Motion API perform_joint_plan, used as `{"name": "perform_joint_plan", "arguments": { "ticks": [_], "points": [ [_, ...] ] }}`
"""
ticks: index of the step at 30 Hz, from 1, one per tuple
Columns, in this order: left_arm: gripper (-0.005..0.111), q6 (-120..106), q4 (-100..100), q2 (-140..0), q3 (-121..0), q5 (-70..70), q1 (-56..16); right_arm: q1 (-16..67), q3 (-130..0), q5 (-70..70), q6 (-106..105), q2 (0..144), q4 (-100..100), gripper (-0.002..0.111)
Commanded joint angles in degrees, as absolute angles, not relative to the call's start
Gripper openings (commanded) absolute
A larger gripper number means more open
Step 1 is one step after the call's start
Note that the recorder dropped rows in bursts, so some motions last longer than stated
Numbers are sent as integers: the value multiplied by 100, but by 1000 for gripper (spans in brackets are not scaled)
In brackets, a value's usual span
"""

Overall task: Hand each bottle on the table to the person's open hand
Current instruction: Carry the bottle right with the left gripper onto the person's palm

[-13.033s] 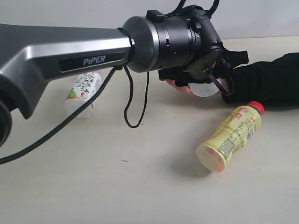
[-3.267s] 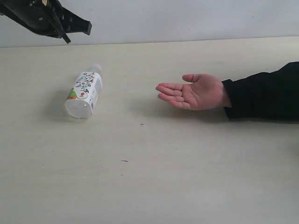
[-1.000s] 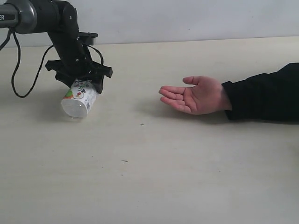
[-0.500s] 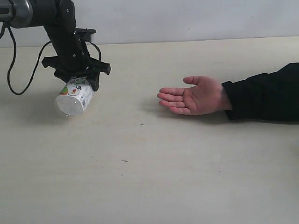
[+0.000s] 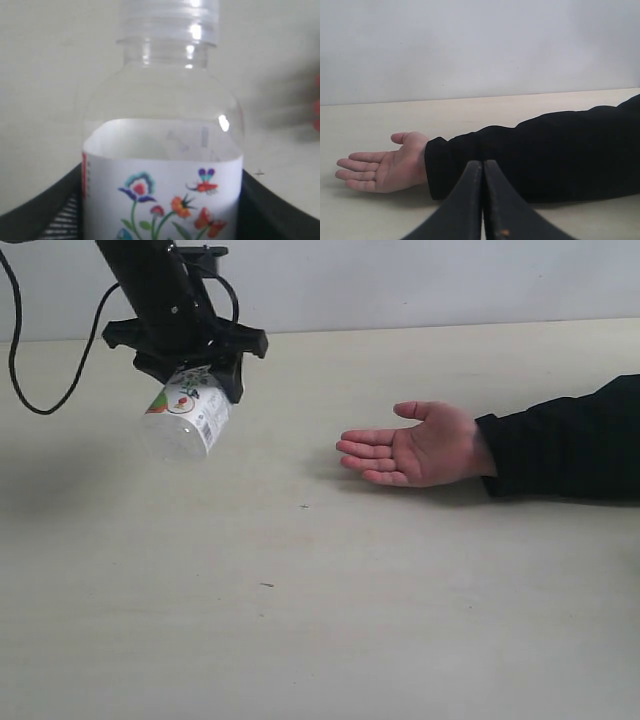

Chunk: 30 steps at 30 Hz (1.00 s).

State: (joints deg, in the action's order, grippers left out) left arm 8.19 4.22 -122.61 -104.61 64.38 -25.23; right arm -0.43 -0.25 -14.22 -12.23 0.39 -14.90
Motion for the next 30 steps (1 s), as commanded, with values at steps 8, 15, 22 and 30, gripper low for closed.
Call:
{"name": "perform_joint_plan", "arguments": {
  "ticks": [8, 15, 22, 30],
  "points": [
    [1, 2105, 179, -11846, -10448, 6569, -3762, -28, 0, -1404, -1217, 0, -1486, 0],
    [1, 3218, -460, -11735, -10448, 6310, -4533, -28, 0, -1404, -1217, 0, -1486, 0],
    [1, 4221, -434, -11745, -10448, 5168, -5148, -28, 0, -1404, -1217, 0, -1486, 0],
    [1, 4905, -379, -11758, -10706, 4038, -5413, -28, 0, -1404, -1217, 0, -1486, 0]
  ]
}}
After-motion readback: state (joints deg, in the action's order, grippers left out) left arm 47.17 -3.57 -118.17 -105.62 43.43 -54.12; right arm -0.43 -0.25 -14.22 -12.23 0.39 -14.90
